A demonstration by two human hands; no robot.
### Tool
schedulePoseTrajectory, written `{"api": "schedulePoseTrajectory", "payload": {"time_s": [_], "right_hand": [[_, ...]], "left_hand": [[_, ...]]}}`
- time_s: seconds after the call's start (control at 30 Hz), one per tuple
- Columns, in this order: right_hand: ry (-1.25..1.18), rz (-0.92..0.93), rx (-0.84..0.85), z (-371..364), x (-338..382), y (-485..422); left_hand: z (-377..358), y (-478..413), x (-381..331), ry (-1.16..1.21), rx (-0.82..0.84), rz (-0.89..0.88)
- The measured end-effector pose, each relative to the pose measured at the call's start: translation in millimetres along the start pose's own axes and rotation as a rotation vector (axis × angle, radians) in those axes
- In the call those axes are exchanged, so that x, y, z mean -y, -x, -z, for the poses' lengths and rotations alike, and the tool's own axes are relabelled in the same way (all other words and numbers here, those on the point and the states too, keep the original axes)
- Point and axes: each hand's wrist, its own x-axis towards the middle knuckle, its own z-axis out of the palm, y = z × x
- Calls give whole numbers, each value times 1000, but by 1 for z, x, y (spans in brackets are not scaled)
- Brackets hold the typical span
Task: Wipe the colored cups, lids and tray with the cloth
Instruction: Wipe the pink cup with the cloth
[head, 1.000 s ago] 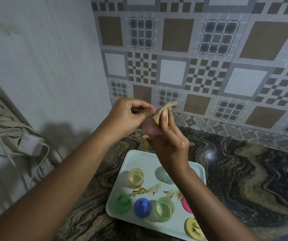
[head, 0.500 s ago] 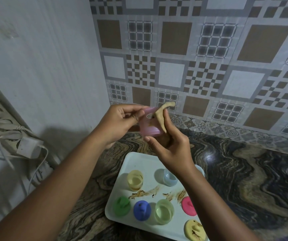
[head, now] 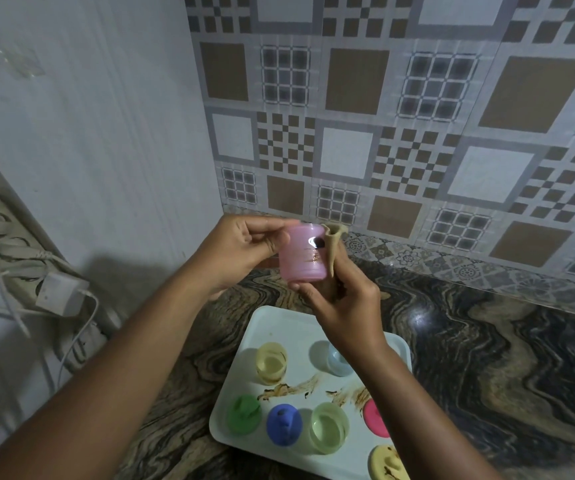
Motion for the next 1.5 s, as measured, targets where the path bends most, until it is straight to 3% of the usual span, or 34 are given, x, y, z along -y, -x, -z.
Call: {"api": "schedulePoseTrajectory", "payload": {"time_s": [0.37,0.63,0.93,1.17,1.37,1.5], "right_hand": [[95,62,-3,-5,-2,0],[81,117,-85,-14,3,-1],[-69,107,-112,-7,16,-5],[126,218,-137,-15,2,1],[-50,92,-135,-9,9,2],[7,122,-104,-12,6,0]], "left_hand": [[0,0,-1,-46,-67,-20],[-7,-2,-16,-286,-75,-103],[4,6,-25,-172,-69,-82],[-11,7,-32,-499,-93,-240],[-6,10,-18,-226,-94,-110],[-6,6,-16,-93,-112,-17]]}}
